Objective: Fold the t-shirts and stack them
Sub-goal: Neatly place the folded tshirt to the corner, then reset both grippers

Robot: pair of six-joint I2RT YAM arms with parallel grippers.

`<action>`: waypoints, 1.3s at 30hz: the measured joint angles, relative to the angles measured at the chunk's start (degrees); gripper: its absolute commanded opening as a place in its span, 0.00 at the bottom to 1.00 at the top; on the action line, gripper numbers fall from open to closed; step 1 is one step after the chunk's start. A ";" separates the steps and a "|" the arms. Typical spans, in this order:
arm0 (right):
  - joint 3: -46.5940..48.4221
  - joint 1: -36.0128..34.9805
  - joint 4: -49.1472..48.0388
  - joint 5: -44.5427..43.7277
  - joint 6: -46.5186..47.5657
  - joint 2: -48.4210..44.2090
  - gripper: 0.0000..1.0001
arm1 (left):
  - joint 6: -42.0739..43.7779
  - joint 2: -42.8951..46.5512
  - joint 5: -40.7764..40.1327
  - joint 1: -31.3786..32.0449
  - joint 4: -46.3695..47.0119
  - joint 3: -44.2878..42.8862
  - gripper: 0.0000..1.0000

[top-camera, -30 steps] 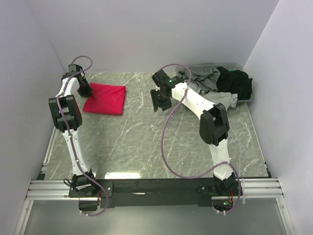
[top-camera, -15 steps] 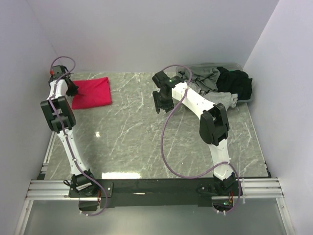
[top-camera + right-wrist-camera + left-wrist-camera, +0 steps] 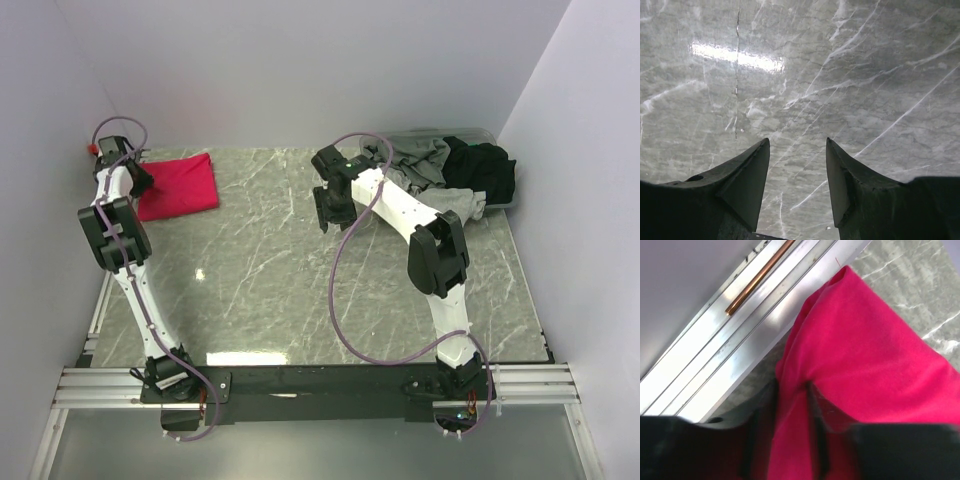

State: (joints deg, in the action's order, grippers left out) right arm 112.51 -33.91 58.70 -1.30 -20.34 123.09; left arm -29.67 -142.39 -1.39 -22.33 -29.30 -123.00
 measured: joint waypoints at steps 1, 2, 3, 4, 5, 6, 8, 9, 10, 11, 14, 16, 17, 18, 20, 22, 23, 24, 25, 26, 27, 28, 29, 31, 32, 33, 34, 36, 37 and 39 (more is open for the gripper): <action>-0.02 0.00 -0.07 -0.09 0.00 0.00 0.57 | 0.04 0.33 -0.02 0.07 1.51 1.22 0.49; -0.15 0.00 -0.35 -0.24 -0.13 -0.04 0.57 | 0.22 0.96 -0.07 0.15 2.95 2.80 0.52; -0.42 0.02 -0.79 -0.35 -0.20 -0.13 0.57 | 0.24 2.05 0.00 0.26 4.33 4.50 0.55; -0.57 0.00 -0.98 -0.48 -0.20 -0.17 0.58 | 0.35 3.30 -0.07 0.42 5.09 6.45 0.62; -0.85 0.02 -1.36 -0.66 -0.24 -0.24 0.58 | 0.52 4.63 -0.20 0.57 5.53 8.33 0.66; -1.22 0.02 -1.73 -0.79 -0.26 -0.35 0.59 | 0.50 5.95 -0.37 0.74 6.05 10.08 0.74; -1.73 0.02 -2.12 -0.94 -0.37 -0.42 0.59 | 1.03 8.35 -0.79 0.96 6.69 12.48 0.81; -2.12 0.02 -2.51 -1.03 -0.37 -0.48 0.59 | 1.38 9.79 -1.05 1.11 6.97 13.55 0.85; -2.56 0.02 -2.75 -1.11 -0.39 -0.57 0.60 | 1.60 11.13 -1.14 1.20 7.17 14.10 0.89; -3.04 0.04 -3.08 -1.14 -0.39 -0.74 0.60 | 1.79 12.15 -1.25 1.29 7.21 14.14 0.90; -4.70 0.04 -4.20 -1.53 -0.57 -1.66 0.61 | 2.38 16.13 -1.29 1.55 8.00 14.14 0.92; -6.05 0.04 -5.38 -2.03 -0.81 -2.78 0.61 | 3.04 19.19 -1.62 1.92 8.31 14.21 0.93; -6.93 0.04 -6.08 -2.38 -0.87 -3.63 0.61 | 3.39 21.20 -2.01 2.29 8.94 14.80 0.93; -7.78 0.07 -6.75 -2.58 -1.03 -4.50 0.62 | 3.58 23.17 -2.51 2.71 9.31 15.74 0.93; -9.68 0.09 -8.24 -3.26 -1.29 -7.10 0.62 | 3.93 28.41 -3.17 3.93 10.73 19.65 0.93; -12.22 0.15 -10.58 -4.07 -1.73 -10.38 0.62 | 3.96 34.29 -3.65 5.70 11.72 24.74 0.94; -13.40 0.24 -11.76 -4.55 -1.92 -12.17 0.62 | 3.96 37.00 -3.82 6.73 12.07 27.28 0.94; -14.86 0.33 -13.38 -4.98 -2.16 -14.10 0.62 | 3.98 39.47 -4.11 7.78 12.02 29.59 0.94; -16.59 0.44 -15.17 -5.42 -2.43 -16.06 0.62 | 4.02 42.34 -4.37 9.20 12.35 32.52 0.94; -17.97 0.48 -16.37 -5.79 -2.62 -17.75 0.62 | 4.04 44.41 -4.57 10.58 12.26 34.64 0.94; -19.54 0.55 -17.68 -6.29 -2.80 -19.56 0.62 | 4.07 46.49 -4.76 12.04 12.59 37.22 0.94; -20.94 0.59 -19.06 -6.71 -2.93 -21.20 0.62 | 4.07 48.02 -4.79 13.16 12.46 39.28 0.94; -22.69 0.59 -20.79 -7.21 -3.08 -23.04 0.62 | 4.07 50.03 -4.92 14.75 12.26 41.94 0.94; -25.35 0.59 -23.26 -7.87 -3.32 -25.31 0.62 | 3.87 53.29 -4.98 17.68 12.11 47.15 0.94; -27.06 0.59 -24.55 -8.37 -3.50 -26.67 0.62 | 3.58 55.23 -4.98 19.10 11.80 49.94 0.94; -28.46 0.59 -25.42 -8.74 -3.74 -27.63 0.62 | 3.34 56.74 -5.03 20.09 11.76 52.30 0.94; -30.08 0.59 -26.34 -9.35 -4.00 -28.70 0.62 | 2.93 58.93 -5.03 21.11 11.74 55.45 0.95; -33.62 0.59 -28.68 -10.54 -4.35 -30.97 0.62 | 2.05 63.58 -5.25 22.82 11.15 60.96 0.95; -35.10 0.59 -29.27 -11.26 -4.50 -31.93 0.62 | 1.49 66.47 -5.51 23.61 11.04 63.93 0.95; -38.18 0.55 -30.82 -13.27 -4.76 -34.42 0.62 | 0.98 71.19 -5.68 24.39 10.97 67.78 0.95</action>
State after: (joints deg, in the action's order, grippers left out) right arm 74.32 -33.36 27.88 -14.57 -25.10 88.66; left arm -28.69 -71.20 -7.07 2.07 -18.33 -55.22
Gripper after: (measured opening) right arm 0.620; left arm 0.950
